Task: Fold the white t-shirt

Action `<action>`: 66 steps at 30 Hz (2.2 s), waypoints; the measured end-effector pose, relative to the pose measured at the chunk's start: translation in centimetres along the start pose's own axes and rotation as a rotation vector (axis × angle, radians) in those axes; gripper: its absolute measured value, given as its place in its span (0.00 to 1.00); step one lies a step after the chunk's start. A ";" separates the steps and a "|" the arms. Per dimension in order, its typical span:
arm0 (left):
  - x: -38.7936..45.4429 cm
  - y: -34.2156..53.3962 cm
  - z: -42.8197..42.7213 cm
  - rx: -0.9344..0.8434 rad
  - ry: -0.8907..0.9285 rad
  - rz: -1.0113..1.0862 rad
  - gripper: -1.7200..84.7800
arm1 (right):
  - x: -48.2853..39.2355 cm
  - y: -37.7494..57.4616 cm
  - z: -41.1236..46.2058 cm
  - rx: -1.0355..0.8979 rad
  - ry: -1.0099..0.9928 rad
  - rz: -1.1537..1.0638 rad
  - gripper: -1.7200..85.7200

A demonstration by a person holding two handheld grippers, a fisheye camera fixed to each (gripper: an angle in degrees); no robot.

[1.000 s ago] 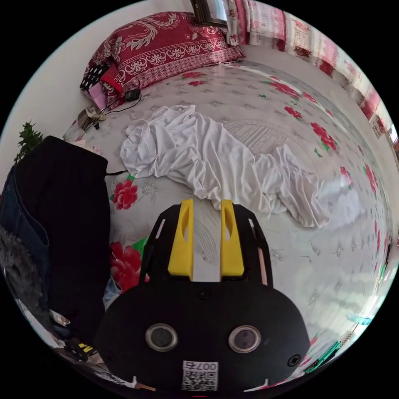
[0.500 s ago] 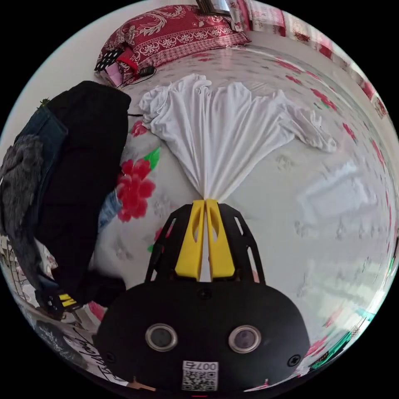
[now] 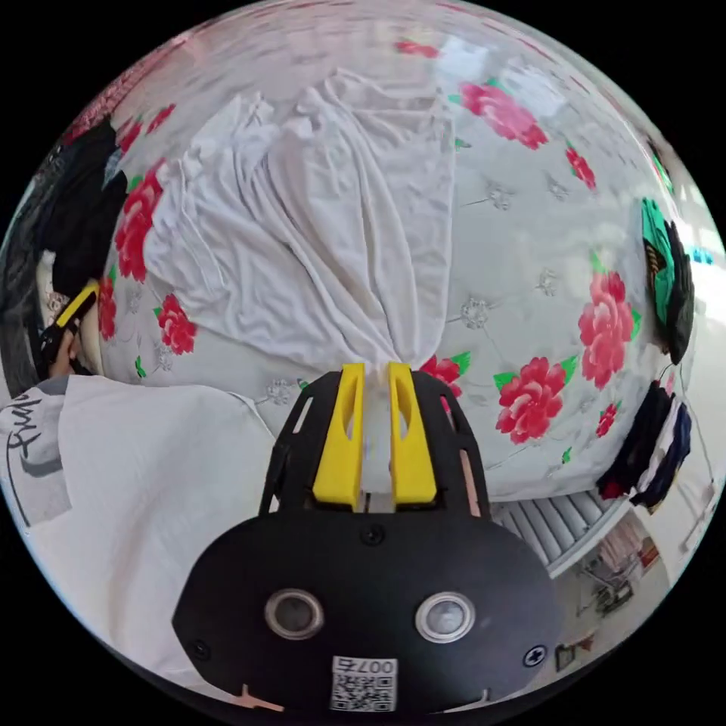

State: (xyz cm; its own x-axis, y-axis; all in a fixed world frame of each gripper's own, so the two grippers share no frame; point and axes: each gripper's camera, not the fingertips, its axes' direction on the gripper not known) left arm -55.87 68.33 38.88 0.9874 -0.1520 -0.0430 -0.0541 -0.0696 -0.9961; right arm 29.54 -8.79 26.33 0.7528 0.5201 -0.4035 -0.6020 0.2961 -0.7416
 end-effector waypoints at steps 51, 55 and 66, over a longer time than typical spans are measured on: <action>19.6 -6.0 3.4 -0.119 0.378 0.002 0.09 | 23.5 27.4 8.7 0.026 -0.189 -0.251 0.03; 19.2 -3.8 1.2 -0.005 0.367 0.026 0.05 | 25.2 31.1 4.9 0.202 -0.104 -0.214 0.02; 19.7 12.9 -1.4 0.020 0.189 -0.019 0.02 | 33.0 40.6 5.1 0.248 -0.140 -0.113 0.02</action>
State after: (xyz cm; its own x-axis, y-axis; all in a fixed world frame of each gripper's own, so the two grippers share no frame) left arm -37.35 63.08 25.33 0.9428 -0.3333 -0.0111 -0.0313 -0.0552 -0.9980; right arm 28.54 24.46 -14.37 0.7852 0.5730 -0.2349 -0.5758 0.5360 -0.6174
